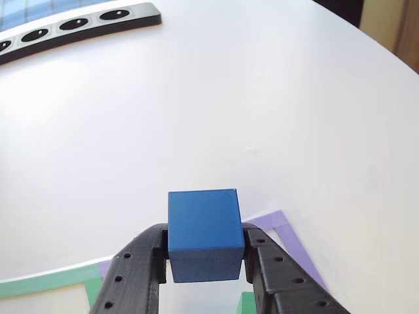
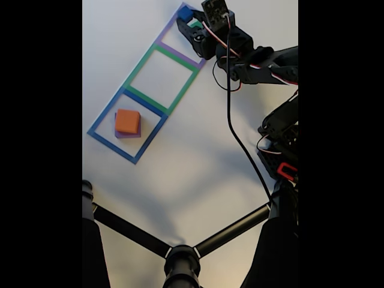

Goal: Tower of hanoi

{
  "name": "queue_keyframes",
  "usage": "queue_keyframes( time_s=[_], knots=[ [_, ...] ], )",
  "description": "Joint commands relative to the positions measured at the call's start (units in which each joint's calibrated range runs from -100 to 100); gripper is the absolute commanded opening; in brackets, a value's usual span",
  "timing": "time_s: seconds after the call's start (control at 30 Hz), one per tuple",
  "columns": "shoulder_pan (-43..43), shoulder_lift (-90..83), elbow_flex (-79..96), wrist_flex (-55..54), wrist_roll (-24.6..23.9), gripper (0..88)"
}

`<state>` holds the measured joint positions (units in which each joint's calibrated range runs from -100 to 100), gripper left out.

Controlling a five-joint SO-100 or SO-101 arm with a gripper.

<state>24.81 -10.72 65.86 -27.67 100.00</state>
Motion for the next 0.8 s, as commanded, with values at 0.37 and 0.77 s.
queue_keyframes(
  time_s=[0.37, 0.77],
  knots=[
    [-6.4, -37.2, -29.47, 80.65, 0.0, 4.9],
    [-19.97, -33.11, -73.27, 125.32, 0.0, 4.9]
  ],
)
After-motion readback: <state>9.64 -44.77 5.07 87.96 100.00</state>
